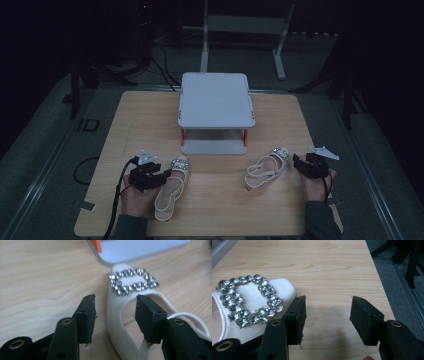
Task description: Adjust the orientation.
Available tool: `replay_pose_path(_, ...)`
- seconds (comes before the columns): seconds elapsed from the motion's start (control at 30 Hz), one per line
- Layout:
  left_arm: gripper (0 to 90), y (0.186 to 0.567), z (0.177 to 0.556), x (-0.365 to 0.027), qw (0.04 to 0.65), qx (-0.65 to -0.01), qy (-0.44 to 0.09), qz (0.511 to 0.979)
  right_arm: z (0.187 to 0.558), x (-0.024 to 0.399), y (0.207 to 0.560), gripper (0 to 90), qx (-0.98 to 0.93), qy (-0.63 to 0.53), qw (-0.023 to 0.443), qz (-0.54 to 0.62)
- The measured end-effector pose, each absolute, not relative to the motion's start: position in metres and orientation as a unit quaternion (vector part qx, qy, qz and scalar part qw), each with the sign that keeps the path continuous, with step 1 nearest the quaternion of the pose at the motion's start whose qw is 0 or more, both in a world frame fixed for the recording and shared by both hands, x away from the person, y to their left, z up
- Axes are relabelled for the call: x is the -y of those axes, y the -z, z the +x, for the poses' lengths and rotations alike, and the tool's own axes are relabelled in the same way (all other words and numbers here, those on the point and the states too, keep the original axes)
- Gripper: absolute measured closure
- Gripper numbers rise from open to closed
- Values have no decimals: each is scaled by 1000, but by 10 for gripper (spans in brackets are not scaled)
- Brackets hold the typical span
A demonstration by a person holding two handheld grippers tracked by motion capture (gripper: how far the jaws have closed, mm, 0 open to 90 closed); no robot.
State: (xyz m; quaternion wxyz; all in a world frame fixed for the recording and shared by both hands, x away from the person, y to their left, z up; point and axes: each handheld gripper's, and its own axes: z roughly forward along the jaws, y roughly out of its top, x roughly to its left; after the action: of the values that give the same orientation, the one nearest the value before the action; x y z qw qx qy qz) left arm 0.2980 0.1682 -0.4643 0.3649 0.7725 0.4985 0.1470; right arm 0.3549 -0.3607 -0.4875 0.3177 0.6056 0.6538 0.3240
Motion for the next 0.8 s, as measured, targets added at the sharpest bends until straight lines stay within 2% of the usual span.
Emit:
replay_pose_path(0.43,620,476,308,-163,350,-510,-101,779,356,361,489,461,-655,-322,315,607)
replay_pose_path(0.57,666,480,312,-161,332,-520,-104,780,356,360,489,461,-656,-322,315,606)
replay_pose_path(0.8,811,476,308,-160,314,-521,-133,782,356,362,489,461,-655,-322,313,608)
